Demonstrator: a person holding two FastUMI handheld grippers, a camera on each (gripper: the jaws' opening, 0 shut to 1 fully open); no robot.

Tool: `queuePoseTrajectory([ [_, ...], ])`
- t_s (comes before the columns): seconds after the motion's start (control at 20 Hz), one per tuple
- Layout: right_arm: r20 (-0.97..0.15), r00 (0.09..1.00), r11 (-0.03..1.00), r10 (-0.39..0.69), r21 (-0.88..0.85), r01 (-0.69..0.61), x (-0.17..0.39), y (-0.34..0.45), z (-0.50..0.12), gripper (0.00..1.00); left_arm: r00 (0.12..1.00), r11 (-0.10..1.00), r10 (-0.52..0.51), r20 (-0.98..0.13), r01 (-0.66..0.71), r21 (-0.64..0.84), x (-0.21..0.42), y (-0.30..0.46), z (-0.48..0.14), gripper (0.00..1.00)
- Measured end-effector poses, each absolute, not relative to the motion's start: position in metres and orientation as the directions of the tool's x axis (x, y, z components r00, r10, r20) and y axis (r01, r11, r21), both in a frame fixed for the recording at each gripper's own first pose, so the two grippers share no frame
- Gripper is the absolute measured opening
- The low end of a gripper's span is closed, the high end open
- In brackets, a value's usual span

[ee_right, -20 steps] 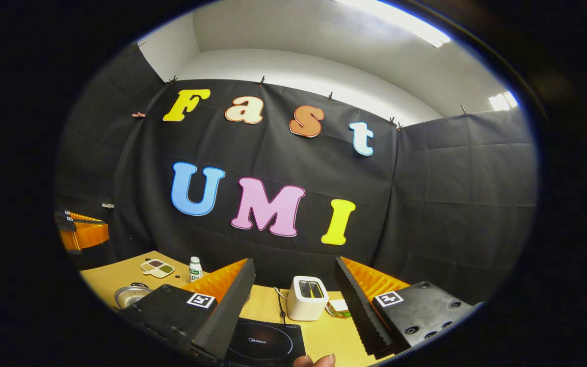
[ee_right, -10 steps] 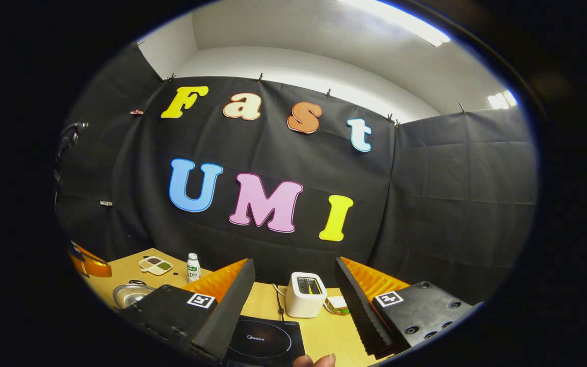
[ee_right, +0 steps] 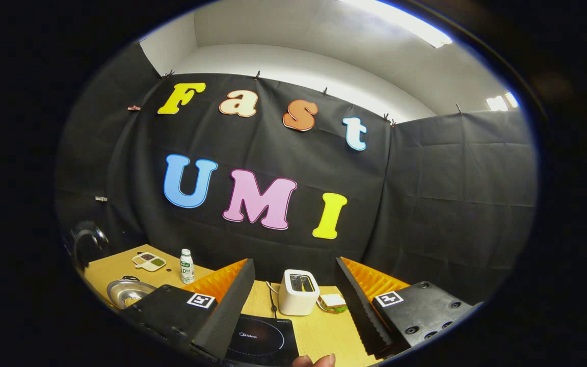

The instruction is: First push the handle of the pot to place it horizontally, then grasp the pot with both hands and set it on the induction cooktop.

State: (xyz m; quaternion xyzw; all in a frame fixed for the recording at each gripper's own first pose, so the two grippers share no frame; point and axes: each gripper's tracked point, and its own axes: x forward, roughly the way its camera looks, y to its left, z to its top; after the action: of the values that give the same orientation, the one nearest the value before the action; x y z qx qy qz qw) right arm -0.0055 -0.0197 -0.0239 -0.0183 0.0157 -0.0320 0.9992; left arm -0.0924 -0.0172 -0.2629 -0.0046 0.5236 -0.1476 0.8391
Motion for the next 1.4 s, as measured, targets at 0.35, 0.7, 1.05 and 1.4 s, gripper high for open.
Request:
queuePoseTrajectory([
  [0.35, -0.045, 0.995, 0.995, -0.09, -0.054, 0.088, -0.01, -0.029, -0.031, 0.98, 0.248, 0.947, -0.229, -0.941, 0.281, -0.156, -0.089, -0.02, -0.329, 0.06],
  [0.7, -0.058, 0.991, 0.991, -0.117, -0.08, 0.112, -0.014, -0.038, -0.035, 0.98, 0.213, 0.959, -0.175, -0.961, 0.259, -0.117, -0.071, -0.012, -0.363, 0.06],
  [1.05, -0.082, 0.988, 0.987, -0.134, -0.095, 0.126, -0.01, -0.049, -0.044, 0.98, 0.237, 0.966, -0.171, -0.957, 0.231, -0.115, -0.049, -0.022, -0.365, 0.05],
  [1.4, -0.098, 0.982, 0.983, -0.159, -0.107, 0.148, -0.007, -0.062, -0.051, 0.98, 0.258, 0.972, -0.177, -0.95, 0.199, -0.128, -0.021, -0.036, -0.366, 0.05],
])
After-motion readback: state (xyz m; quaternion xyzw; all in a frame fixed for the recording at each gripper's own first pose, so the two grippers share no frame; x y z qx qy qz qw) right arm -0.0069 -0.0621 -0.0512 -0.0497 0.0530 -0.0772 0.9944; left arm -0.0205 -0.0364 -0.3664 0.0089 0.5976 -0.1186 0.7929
